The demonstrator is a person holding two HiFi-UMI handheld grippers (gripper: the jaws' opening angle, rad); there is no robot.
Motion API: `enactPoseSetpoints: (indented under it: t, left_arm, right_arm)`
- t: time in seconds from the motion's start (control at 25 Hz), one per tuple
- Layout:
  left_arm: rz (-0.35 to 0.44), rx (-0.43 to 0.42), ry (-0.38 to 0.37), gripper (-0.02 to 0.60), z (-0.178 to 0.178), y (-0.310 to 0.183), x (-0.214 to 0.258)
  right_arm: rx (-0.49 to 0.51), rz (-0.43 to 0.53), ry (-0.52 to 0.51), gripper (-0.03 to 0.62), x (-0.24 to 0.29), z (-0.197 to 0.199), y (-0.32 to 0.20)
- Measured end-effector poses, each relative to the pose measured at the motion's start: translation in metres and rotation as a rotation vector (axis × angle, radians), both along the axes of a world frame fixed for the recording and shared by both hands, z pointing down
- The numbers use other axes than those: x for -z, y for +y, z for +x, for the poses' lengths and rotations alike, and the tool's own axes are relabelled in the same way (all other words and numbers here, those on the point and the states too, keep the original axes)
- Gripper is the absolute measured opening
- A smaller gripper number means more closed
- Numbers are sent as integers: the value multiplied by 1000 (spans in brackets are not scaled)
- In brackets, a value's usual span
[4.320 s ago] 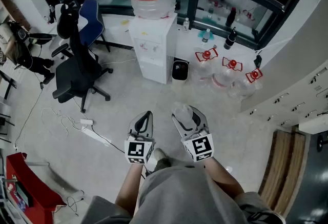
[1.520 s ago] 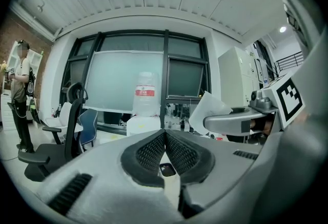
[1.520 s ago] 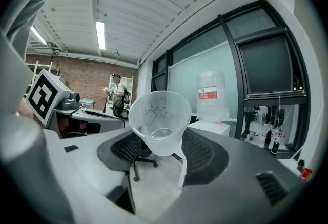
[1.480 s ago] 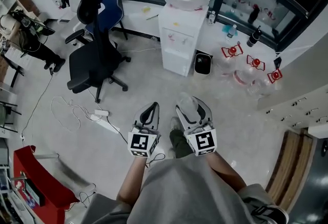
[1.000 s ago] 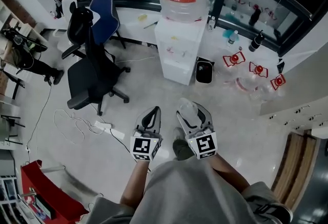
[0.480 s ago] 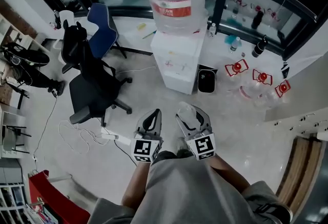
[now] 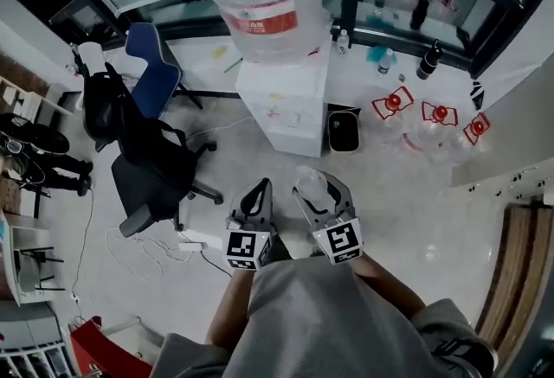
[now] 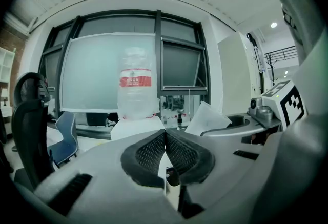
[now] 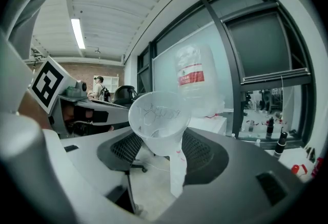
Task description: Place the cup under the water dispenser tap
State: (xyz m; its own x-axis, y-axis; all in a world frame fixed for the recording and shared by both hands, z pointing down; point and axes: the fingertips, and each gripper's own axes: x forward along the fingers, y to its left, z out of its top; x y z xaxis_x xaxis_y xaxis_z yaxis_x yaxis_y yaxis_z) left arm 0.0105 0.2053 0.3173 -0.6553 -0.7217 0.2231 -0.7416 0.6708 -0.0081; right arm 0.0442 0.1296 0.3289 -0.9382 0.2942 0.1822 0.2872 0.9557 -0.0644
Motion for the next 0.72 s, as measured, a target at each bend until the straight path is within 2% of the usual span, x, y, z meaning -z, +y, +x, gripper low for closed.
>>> enactPoseSetpoints:
  t: [0.36,0.72]
  left_arm:
    - [-5,-155,14,11,-68,-15,-10]
    - [-6,-332,54,11,-137,-13,-20]
  right_arm:
    - [-145,-3,25,245,-13,-55,-2]
    - [-336,-4,69,245,-21,-115,0]
